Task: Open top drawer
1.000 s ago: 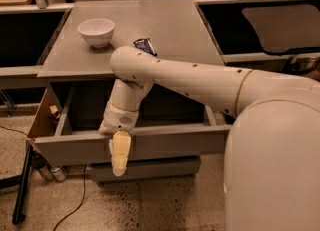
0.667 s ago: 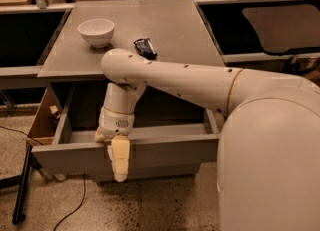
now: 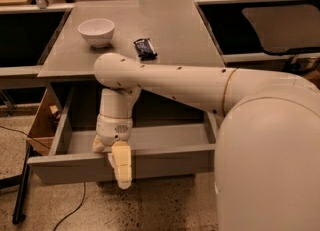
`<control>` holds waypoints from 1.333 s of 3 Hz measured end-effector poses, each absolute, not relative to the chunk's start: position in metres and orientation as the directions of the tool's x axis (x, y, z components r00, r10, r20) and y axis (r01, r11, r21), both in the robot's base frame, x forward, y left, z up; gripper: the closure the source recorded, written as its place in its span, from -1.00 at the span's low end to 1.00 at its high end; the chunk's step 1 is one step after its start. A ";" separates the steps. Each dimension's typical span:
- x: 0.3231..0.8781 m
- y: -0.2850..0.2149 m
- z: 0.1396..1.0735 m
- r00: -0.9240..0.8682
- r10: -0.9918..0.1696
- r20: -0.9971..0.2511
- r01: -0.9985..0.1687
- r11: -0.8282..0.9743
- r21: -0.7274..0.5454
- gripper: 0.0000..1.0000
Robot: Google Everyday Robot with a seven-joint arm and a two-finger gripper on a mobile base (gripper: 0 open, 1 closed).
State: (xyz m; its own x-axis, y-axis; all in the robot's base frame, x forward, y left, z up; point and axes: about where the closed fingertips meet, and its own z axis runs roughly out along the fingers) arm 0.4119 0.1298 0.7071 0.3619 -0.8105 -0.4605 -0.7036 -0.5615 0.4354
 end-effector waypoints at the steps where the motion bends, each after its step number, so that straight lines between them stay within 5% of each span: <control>1: 0.410 0.121 0.713 0.354 -0.824 -0.442 -0.721 -0.542 0.433 -1.00; 4: 0.466 0.088 0.754 0.119 -0.877 -0.465 -0.951 -0.235 0.200 -1.00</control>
Offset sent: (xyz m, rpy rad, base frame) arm 0.0321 -0.0428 0.0452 0.0123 -0.1635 -0.2764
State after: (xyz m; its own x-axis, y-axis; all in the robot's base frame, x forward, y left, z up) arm 0.4656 0.0881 0.7536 0.1191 -0.8773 -0.4649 -0.9511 -0.2352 0.2003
